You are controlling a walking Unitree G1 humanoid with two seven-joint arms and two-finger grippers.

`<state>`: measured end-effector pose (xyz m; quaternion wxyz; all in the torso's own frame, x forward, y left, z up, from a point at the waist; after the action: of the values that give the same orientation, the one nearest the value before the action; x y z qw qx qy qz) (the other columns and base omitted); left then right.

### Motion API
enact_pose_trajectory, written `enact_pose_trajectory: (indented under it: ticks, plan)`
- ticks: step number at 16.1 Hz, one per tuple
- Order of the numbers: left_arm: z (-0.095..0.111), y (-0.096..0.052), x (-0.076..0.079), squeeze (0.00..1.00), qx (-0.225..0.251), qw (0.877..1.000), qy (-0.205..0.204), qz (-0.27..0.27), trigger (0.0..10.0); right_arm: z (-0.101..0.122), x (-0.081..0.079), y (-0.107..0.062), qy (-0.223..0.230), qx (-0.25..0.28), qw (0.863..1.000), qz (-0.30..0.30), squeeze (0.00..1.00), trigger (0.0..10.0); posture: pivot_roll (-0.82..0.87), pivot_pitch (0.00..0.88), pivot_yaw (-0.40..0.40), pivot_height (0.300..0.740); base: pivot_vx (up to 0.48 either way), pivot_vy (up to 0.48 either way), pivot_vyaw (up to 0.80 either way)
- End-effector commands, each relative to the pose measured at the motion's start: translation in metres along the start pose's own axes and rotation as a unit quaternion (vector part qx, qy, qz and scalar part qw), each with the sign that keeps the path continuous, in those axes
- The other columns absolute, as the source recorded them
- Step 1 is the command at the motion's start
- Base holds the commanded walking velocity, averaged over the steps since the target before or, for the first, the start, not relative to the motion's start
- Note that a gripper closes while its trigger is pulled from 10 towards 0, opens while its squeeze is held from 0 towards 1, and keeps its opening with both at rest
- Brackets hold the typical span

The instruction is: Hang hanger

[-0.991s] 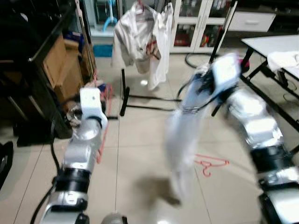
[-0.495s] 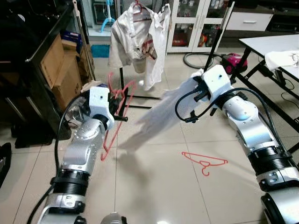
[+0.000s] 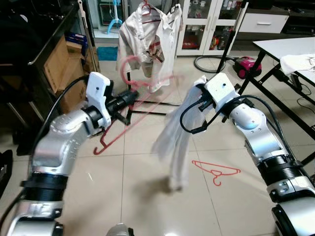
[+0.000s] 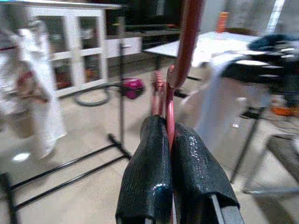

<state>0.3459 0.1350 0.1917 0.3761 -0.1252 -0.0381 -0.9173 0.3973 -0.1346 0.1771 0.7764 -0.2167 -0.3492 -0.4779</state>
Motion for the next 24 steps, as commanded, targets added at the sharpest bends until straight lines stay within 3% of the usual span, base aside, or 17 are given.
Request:
enact_pose_trajectory:
  ticks: [1, 3, 8, 10, 16, 24]
  plan:
    - [-0.002, -0.001, 0.012, 0.00, -0.019, 0.999, 0.000, -0.042, 10.0, 0.007, 0.014, 0.001, -0.004, 0.017, 1.000, -0.016, 0.00, 10.0, 0.01, 0.000, -0.021, 0.740, 0.000, 0.000, 0.00]
    - [-0.001, -0.014, 0.018, 0.00, -0.050, 0.995, 0.012, -0.083, 10.0, 0.006, 0.017, 0.001, -0.011, 0.021, 1.000, -0.009, 0.00, 10.0, 0.01, 0.000, -0.019, 0.740, 0.000, 0.000, 0.00]
    - [0.013, -0.031, 0.021, 0.00, -0.068, 0.992, 0.025, -0.106, 10.0, -0.003, 0.028, -0.006, -0.040, 0.016, 0.999, 0.031, 0.00, 10.0, 0.02, 0.000, -0.015, 0.740, 0.000, 0.000, 0.00]
    - [0.015, -0.038, 0.020, 0.00, -0.075, 0.991, 0.033, -0.105, 10.0, -0.002, 0.039, -0.008, -0.063, 0.019, 0.997, 0.043, 0.00, 10.0, 0.02, 0.000, -0.018, 0.740, 0.000, 0.000, 0.00]
    - [0.013, -0.043, 0.020, 0.00, -0.082, 0.991, 0.034, -0.100, 10.0, 0.018, 0.037, -0.011, -0.068, 0.074, 0.990, 0.102, 0.00, 10.0, 0.04, 0.000, -0.033, 0.740, 0.000, 0.000, 0.00]
    - [0.009, -0.041, 0.022, 0.00, -0.083, 0.991, 0.032, -0.102, 10.0, 0.016, 0.033, -0.025, -0.052, 0.087, 0.983, 0.154, 0.00, 10.0, 0.03, 0.000, -0.032, 0.740, 0.000, 0.000, 0.00]
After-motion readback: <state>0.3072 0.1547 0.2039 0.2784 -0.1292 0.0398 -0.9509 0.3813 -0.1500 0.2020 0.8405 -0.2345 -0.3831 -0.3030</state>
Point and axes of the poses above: a point about 5 cm out from each wrist's last joint towards the gripper, its own y axis pointing out of the wrist towards the gripper, its own z axis along the axis of the wrist's last joint, x = y × z, the point moved 4 cm from there along y, pointing out of the wrist towards the gripper, and after that the axes turned 15 degrees about -y, right-handed, at the moved point
